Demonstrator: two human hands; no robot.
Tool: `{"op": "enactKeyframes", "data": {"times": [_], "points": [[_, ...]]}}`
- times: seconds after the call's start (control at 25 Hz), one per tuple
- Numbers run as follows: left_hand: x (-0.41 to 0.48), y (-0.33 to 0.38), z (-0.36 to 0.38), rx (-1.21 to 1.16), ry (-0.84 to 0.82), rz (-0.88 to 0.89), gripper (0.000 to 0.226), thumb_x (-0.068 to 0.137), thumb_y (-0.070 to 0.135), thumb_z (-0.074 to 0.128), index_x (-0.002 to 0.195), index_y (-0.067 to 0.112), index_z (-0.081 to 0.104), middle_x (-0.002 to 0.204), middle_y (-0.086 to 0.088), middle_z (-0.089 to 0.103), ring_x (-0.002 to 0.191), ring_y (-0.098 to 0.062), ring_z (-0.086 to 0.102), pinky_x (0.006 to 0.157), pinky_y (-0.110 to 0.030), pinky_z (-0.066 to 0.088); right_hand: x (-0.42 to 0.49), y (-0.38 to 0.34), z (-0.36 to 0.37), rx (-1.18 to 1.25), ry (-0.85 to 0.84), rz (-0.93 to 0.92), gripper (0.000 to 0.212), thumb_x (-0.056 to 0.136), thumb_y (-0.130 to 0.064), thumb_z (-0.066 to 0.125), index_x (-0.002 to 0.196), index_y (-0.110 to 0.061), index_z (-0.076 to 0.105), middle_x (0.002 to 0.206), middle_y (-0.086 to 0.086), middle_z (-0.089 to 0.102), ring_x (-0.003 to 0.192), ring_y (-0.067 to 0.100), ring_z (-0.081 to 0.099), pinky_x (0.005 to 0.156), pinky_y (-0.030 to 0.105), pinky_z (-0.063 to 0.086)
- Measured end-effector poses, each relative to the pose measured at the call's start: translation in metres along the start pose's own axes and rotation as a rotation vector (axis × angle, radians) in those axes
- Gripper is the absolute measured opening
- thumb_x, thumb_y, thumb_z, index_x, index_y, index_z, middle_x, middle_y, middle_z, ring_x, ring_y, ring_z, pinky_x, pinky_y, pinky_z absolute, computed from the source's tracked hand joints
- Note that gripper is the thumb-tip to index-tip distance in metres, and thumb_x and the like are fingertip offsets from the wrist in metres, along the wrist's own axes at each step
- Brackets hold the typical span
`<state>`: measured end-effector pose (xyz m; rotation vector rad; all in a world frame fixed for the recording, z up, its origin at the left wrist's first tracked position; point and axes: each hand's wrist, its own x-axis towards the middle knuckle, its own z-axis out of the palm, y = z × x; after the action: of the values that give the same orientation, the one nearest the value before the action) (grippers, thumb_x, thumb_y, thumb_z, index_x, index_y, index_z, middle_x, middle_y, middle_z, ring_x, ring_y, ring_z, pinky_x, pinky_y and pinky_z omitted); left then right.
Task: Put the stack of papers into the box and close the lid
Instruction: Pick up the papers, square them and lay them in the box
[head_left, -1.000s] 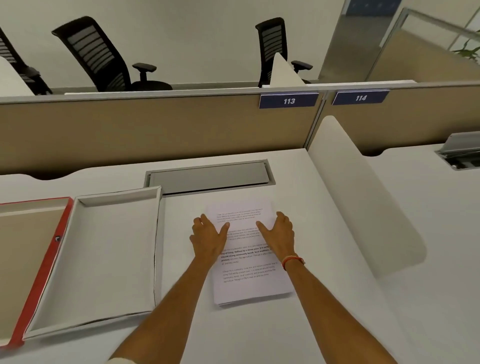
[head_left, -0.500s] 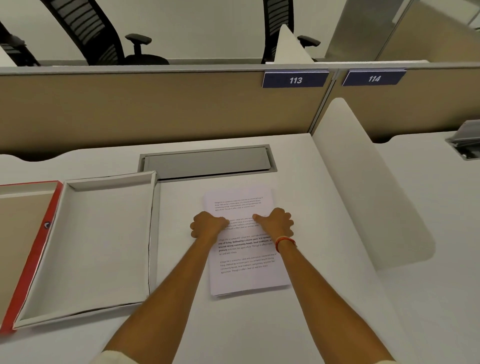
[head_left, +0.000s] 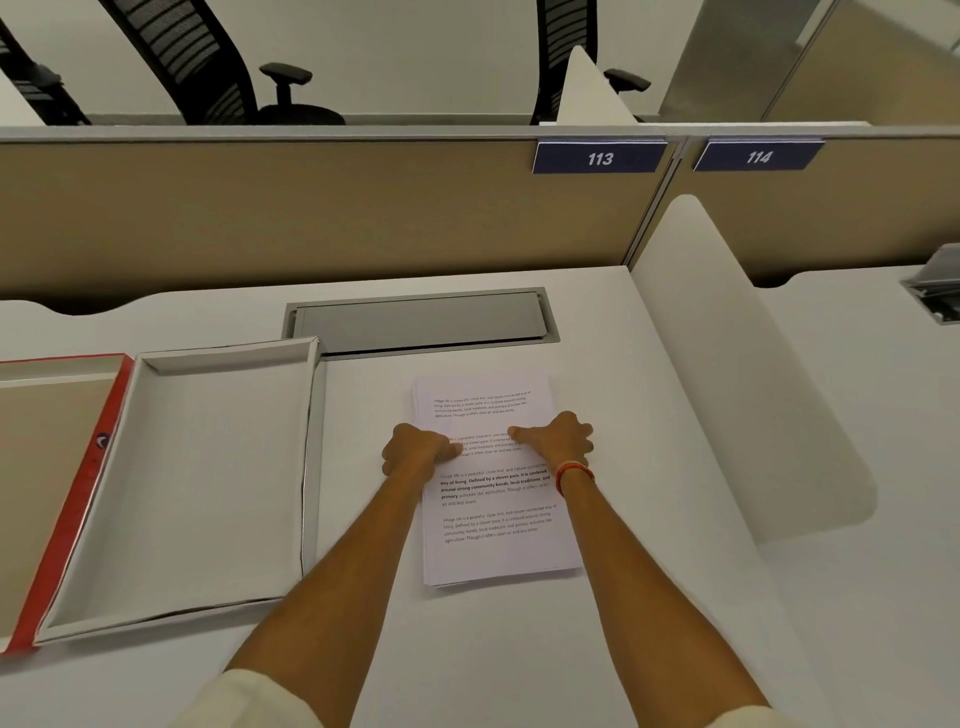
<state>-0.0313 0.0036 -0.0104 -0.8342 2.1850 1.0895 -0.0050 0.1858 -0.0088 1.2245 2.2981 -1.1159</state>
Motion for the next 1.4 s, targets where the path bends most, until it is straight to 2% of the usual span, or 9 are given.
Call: {"op": "enactKeyframes", "data": {"times": [0.12,0.24,0.44,0.64,0.8,1.04,1.24,1.32,1.4], "points": [[-0.006,0.0,0.008,0.141,0.082,0.018,0.073,0.067,0.039,0.087,0.124,0.007,0.052,0.132,-0.018,0.051,0.123,-0.034,0.05,0.097,-0.041,0.045,-0.003,0.0,0.002,-0.024,0.022,-0.015,0.079,0.066,-0.046,0.085,0.126,-0.006,0.054,0.134,0.017,0.048,0.123,0.037,0.051,0.101,0.052,0.046],[-0.009,0.001,0.013,0.147,0.098,0.042,0.069,0.071,0.036,0.084,0.123,0.005,0.053,0.131,-0.016,0.054,0.122,-0.032,0.05,0.095,-0.039,0.046,-0.002,0.002,0.002,0.032,-0.011,-0.049,0.078,0.067,-0.043,0.085,0.127,-0.005,0.052,0.13,0.016,0.059,0.119,0.036,0.058,0.103,0.053,0.045],[-0.011,0.003,0.012,0.092,0.061,0.066,0.078,0.071,0.032,0.085,0.131,0.0,0.047,0.132,-0.016,0.05,0.119,-0.031,0.058,0.085,-0.033,0.052,-0.008,0.0,0.002,0.065,0.013,-0.048,0.1,0.069,-0.038,0.086,0.142,-0.003,0.027,0.136,0.015,0.055,0.127,0.037,0.053,0.112,0.052,0.033],[-0.008,-0.009,0.014,-0.146,-0.094,0.041,0.066,0.071,0.024,0.086,0.124,-0.001,0.056,0.128,-0.018,0.064,0.114,-0.034,0.064,0.084,-0.037,0.055,-0.009,0.01,-0.002,0.18,-0.003,-0.124,0.077,0.066,-0.036,0.089,0.121,0.003,0.052,0.124,0.019,0.064,0.112,0.035,0.064,0.093,0.045,0.056],[-0.009,-0.021,0.019,-0.254,-0.086,0.113,0.061,0.076,0.025,0.083,0.125,-0.001,0.057,0.126,-0.02,0.065,0.111,-0.036,0.065,0.082,-0.036,0.056,-0.008,0.013,-0.002,0.141,-0.024,-0.153,0.069,0.071,-0.04,0.084,0.118,0.002,0.056,0.121,0.018,0.066,0.11,0.035,0.065,0.093,0.045,0.056],[-0.01,-0.03,0.017,-0.364,-0.086,0.137,0.069,0.076,0.029,0.083,0.129,-0.002,0.049,0.128,-0.018,0.062,0.114,-0.036,0.063,0.093,-0.047,0.056,-0.009,0.016,-0.004,0.141,-0.053,-0.196,0.063,0.076,-0.042,0.08,0.119,-0.001,0.059,0.12,0.015,0.068,0.107,0.033,0.066,0.092,0.042,0.056],[-0.016,-0.025,0.006,-0.488,-0.113,0.305,0.058,0.08,0.031,0.079,0.127,0.006,0.056,0.124,-0.016,0.067,0.106,-0.034,0.069,0.09,-0.052,0.058,-0.019,0.006,-0.019,0.283,-0.017,-0.317,0.06,0.078,-0.038,0.079,0.121,-0.006,0.052,0.122,0.012,0.066,0.107,0.03,0.066,0.091,0.042,0.057],[-0.023,-0.012,-0.002,-0.521,-0.072,0.417,0.056,0.079,0.033,0.078,0.123,0.01,0.052,0.12,-0.012,0.067,0.099,-0.029,0.071,0.082,-0.047,0.061,-0.023,-0.004,-0.031,0.366,0.01,-0.417,0.057,0.077,-0.038,0.079,0.118,-0.01,0.049,0.117,0.008,0.066,0.104,0.028,0.067,0.088,0.044,0.059],[-0.031,0.0,-0.01,-0.54,-0.038,0.539,0.05,0.08,0.035,0.077,0.118,0.018,0.048,0.114,-0.005,0.067,0.092,-0.022,0.071,0.069,-0.035,0.063,-0.028,-0.013,-0.042,0.429,0.035,-0.522,0.054,0.076,-0.04,0.078,0.113,-0.017,0.046,0.109,0.0,0.063,0.095,0.023,0.068,0.074,0.035,0.062]]}}
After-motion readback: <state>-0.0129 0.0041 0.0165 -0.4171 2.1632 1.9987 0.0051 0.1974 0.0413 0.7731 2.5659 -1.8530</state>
